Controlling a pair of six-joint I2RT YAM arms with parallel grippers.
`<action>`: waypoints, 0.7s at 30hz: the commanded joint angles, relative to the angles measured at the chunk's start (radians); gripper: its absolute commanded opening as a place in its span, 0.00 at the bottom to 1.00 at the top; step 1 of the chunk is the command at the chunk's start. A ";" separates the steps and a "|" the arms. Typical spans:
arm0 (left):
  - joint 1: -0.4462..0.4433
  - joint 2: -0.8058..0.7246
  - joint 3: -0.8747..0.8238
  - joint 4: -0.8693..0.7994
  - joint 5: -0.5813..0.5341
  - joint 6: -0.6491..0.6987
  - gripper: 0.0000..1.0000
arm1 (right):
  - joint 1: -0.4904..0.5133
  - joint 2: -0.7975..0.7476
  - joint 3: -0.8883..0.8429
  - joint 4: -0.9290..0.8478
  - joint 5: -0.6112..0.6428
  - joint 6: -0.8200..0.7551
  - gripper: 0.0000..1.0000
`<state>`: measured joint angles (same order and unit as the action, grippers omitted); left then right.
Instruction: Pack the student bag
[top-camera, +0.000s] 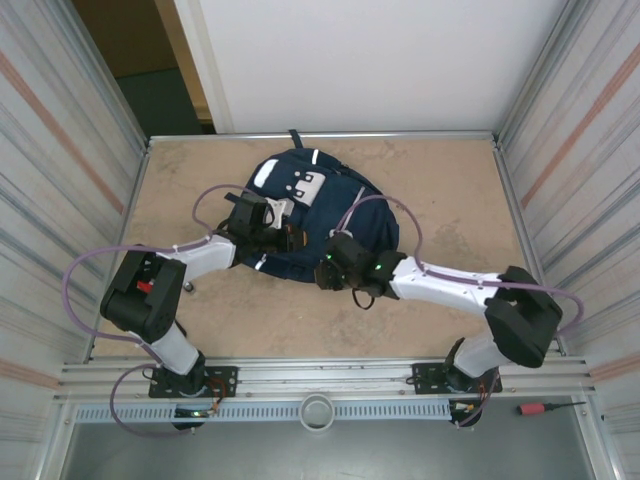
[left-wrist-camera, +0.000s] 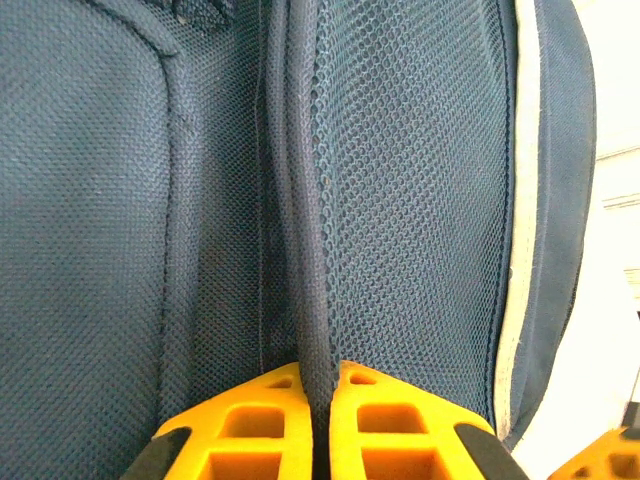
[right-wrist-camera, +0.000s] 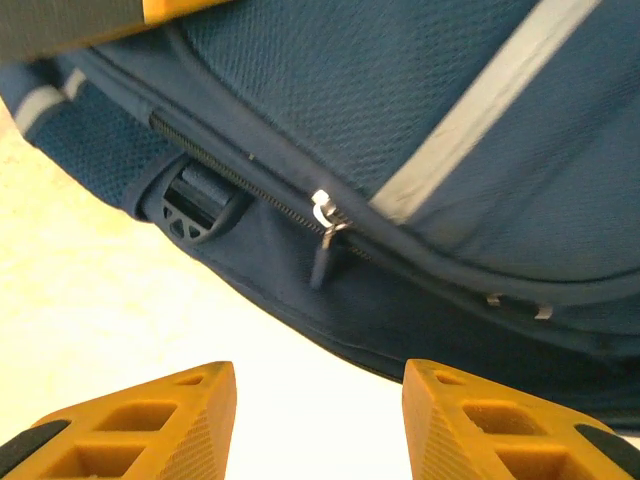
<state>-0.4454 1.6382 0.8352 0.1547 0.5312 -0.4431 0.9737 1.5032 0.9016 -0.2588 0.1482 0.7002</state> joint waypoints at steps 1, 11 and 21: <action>-0.010 0.013 -0.004 -0.005 0.037 0.000 0.00 | 0.030 0.073 0.038 0.047 0.096 0.064 0.46; -0.010 -0.003 -0.013 -0.007 0.032 0.009 0.00 | 0.041 0.194 0.072 0.110 0.142 0.072 0.41; -0.010 0.003 -0.013 -0.012 0.031 0.016 0.01 | 0.036 0.236 0.109 0.113 0.230 0.037 0.31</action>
<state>-0.4454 1.6382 0.8352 0.1555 0.5308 -0.4423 1.0107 1.7203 0.9718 -0.1646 0.2974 0.7517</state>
